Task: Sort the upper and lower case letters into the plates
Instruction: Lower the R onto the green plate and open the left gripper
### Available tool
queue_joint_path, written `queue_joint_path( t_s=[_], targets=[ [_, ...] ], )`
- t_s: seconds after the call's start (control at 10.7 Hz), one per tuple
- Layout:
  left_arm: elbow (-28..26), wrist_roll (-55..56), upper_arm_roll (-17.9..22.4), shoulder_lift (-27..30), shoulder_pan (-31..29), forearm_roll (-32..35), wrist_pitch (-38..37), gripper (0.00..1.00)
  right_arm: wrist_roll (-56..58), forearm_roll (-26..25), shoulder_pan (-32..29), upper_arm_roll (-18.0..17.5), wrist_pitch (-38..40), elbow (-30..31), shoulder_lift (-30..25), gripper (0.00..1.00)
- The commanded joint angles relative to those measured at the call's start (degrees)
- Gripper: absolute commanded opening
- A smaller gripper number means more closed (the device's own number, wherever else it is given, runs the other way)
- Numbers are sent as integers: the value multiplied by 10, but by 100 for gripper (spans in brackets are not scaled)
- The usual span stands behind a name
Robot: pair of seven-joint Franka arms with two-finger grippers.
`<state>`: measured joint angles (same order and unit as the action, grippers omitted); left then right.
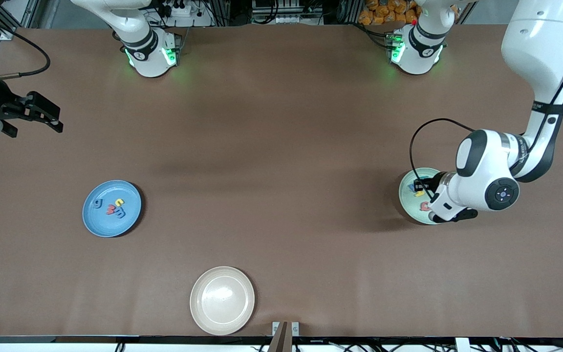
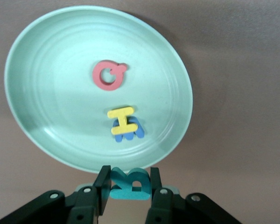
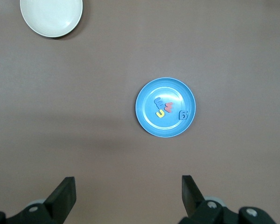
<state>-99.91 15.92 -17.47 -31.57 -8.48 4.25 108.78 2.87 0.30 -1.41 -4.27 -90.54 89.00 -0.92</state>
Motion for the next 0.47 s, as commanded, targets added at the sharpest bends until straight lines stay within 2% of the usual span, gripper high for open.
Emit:
queue_joint_path(
  t_s=[0.0, 0.09, 0.19, 0.28, 0.37],
  targets=[
    [3, -65, -4, -13, -28, 7, 12, 0, 8, 8, -3, 2, -3, 7, -7, 100],
    [4, -69, -3, -12, -27, 8, 12, 15, 8, 8, -3, 2, -6, 11, -7, 100],
    [5, -77, -3, -12, -27, 18, 12, 73, 8, 8, -4, 3, -6, 11, -7, 100],
    [8, -97, -3, -11, -29, 34, 10, 100, 7, 8, -4, 3, -2, 11, -9, 100],
    [11, -117, -3, -10, -27, 36, 9, 100, 7, 8, -4, 4, 1, 12, -12, 100]
  ],
)
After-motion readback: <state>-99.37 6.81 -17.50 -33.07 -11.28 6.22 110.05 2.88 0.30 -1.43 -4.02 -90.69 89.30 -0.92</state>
